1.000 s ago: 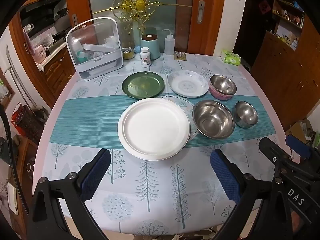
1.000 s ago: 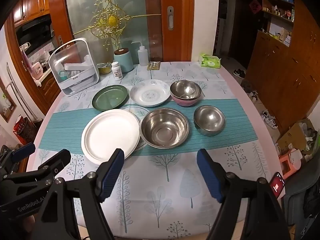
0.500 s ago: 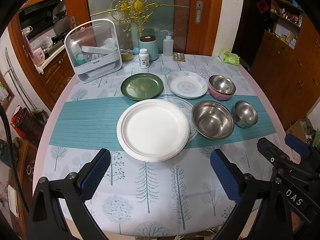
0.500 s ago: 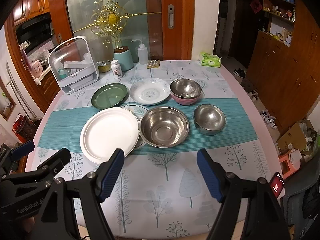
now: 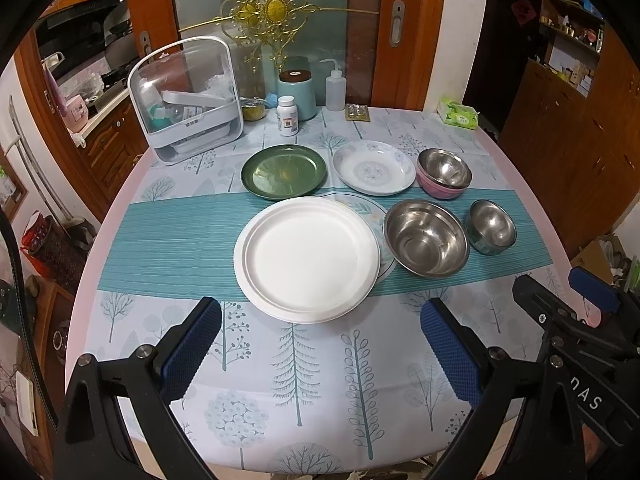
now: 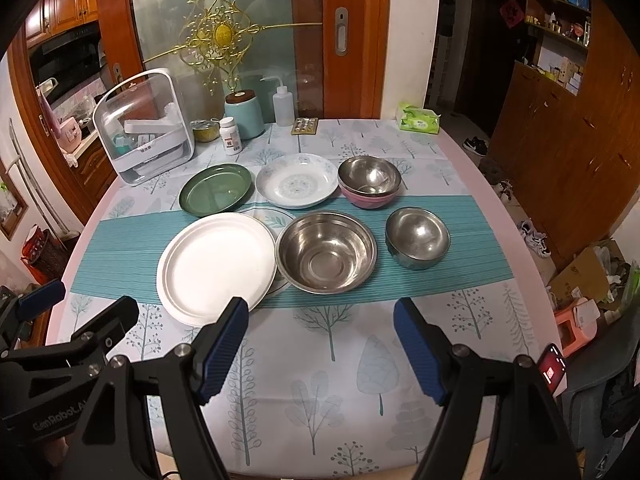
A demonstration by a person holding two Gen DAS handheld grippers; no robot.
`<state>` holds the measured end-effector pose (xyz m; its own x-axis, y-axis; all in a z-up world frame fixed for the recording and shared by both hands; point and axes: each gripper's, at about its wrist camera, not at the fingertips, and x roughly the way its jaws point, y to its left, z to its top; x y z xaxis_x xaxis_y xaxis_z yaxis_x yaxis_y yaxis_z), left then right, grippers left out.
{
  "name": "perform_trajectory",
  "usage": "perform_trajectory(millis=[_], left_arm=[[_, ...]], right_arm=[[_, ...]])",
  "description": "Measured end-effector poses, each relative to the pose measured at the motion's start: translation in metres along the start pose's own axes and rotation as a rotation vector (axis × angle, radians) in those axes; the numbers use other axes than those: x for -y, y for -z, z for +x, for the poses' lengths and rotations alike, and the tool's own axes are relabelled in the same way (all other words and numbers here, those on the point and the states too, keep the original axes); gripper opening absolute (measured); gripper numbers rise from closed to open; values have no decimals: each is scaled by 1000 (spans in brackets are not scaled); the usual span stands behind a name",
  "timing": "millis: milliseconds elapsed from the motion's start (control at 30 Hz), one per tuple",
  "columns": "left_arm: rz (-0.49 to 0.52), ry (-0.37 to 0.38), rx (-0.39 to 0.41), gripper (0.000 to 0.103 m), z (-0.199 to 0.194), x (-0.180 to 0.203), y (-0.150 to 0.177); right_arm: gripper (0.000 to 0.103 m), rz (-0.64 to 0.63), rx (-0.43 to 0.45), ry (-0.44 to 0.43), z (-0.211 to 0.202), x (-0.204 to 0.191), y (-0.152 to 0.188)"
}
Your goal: Organize plates and bowls
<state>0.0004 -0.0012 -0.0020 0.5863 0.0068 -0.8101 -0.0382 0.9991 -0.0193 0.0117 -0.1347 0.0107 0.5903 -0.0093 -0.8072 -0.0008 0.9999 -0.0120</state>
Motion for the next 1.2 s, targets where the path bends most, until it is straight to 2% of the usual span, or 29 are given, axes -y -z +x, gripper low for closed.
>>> perform_trajectory(millis=[1200], left_arm=[[22,23,-22,98,12,-3,-4]], right_arm=[[76,2,-5,10,5,-3,-2]])
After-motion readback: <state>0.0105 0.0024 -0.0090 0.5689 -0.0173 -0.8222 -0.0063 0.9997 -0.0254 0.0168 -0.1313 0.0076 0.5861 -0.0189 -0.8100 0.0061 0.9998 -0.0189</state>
